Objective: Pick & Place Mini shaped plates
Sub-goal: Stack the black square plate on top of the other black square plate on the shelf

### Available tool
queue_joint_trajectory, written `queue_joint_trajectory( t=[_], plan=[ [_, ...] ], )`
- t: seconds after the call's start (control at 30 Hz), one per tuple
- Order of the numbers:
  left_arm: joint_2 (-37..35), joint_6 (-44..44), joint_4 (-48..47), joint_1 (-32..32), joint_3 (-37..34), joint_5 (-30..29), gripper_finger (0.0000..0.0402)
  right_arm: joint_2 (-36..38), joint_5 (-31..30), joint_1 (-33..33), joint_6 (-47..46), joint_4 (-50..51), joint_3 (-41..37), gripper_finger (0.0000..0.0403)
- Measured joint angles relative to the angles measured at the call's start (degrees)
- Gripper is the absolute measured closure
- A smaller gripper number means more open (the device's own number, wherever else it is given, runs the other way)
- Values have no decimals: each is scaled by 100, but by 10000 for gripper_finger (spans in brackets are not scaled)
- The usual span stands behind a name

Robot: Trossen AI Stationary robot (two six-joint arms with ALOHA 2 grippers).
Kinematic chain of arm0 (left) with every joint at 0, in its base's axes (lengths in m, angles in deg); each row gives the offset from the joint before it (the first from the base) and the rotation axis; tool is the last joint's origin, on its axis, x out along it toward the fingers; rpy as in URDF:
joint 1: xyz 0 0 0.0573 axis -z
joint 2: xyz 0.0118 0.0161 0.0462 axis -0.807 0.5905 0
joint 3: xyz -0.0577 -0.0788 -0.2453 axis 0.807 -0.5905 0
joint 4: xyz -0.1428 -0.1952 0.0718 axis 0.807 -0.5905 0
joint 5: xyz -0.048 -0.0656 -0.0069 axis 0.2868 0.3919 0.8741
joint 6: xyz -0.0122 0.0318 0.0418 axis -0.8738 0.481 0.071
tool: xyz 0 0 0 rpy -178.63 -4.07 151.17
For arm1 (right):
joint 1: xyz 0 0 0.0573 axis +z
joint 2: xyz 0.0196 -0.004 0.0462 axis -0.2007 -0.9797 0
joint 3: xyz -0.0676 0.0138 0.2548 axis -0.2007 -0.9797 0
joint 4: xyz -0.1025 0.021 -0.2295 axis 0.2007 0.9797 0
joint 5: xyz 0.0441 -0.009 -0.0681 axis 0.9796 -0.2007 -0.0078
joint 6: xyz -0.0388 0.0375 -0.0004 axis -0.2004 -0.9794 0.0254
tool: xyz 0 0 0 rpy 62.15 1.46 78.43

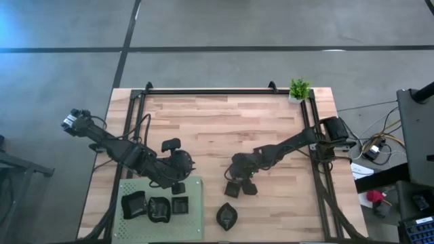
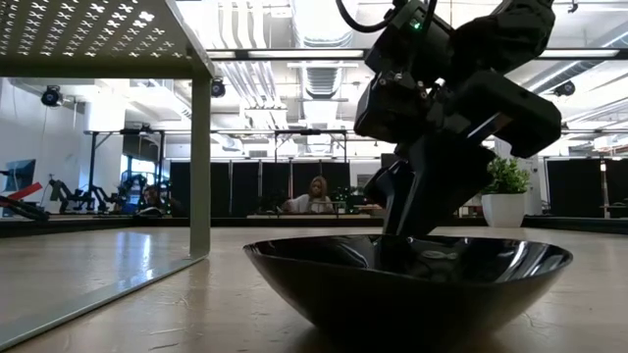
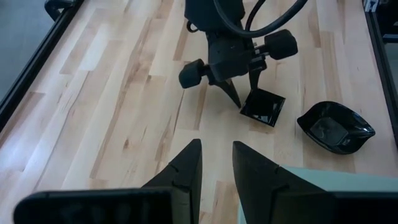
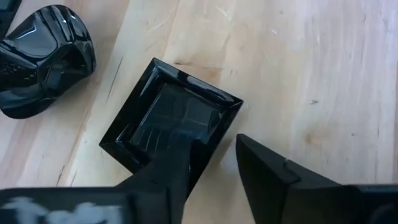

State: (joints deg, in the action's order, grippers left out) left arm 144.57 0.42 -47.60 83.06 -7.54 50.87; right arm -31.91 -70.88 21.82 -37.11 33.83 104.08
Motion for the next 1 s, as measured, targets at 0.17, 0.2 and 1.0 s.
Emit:
queue_joint_trajectory(
  t=[0.17, 0.2, 1.0],
  plan=[
    [0, 0, 4, 0, 0, 0, 319, 0, -4, -2, -17, 20, -7, 334],
    [0, 0, 4, 0, 0, 0, 319, 0, -3, 0, -28, 26, -7, 345],
    [0, 59, 180, 2, 0, -85, 319, 1564, -2083, -20, 1057, 1527, 646, 395]
  ],
)
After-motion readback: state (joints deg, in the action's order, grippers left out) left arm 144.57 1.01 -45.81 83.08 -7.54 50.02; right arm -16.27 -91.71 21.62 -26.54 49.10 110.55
